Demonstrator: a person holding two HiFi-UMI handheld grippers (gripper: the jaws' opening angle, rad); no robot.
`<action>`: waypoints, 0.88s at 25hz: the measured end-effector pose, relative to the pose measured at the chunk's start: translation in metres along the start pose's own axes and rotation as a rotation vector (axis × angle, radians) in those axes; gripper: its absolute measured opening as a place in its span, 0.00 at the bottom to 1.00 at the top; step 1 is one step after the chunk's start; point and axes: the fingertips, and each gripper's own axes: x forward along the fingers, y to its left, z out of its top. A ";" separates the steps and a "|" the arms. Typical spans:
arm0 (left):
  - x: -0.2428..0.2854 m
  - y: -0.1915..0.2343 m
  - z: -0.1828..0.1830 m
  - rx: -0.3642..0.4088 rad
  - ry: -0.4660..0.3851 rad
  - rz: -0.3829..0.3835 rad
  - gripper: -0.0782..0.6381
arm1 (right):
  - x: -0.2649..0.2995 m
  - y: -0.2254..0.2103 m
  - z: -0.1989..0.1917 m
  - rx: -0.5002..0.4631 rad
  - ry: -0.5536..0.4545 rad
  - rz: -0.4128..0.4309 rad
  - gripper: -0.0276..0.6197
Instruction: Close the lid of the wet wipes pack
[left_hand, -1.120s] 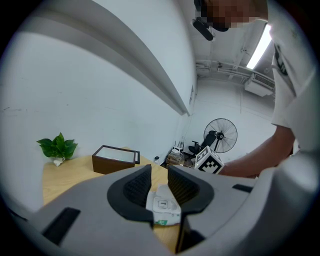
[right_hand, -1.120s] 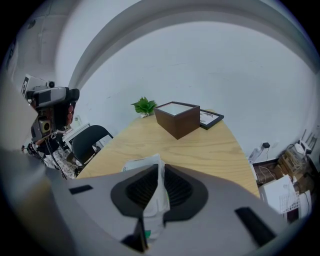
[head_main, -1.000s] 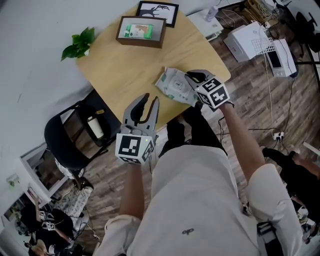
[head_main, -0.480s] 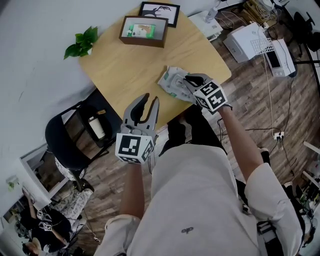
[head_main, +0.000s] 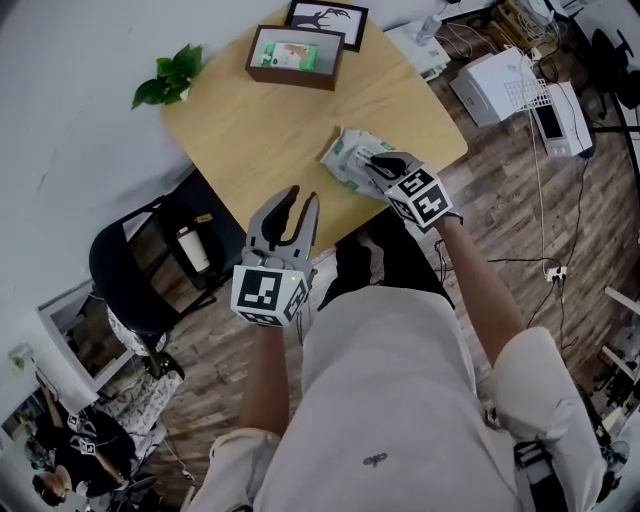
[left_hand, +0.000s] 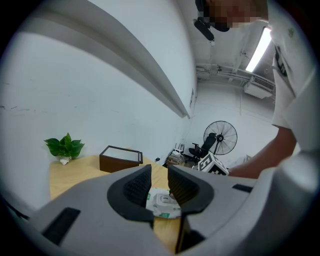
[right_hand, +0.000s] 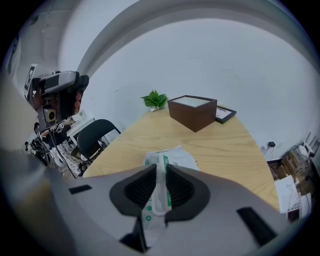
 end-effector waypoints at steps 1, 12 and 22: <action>-0.001 0.001 0.000 -0.001 0.000 0.002 0.25 | 0.001 0.001 -0.001 -0.001 0.003 0.003 0.13; -0.005 0.006 -0.003 -0.005 0.003 0.018 0.25 | 0.015 0.015 -0.016 -0.036 0.051 0.009 0.14; -0.009 0.011 -0.006 -0.013 0.000 0.032 0.25 | 0.025 0.015 -0.024 -0.069 0.097 -0.015 0.09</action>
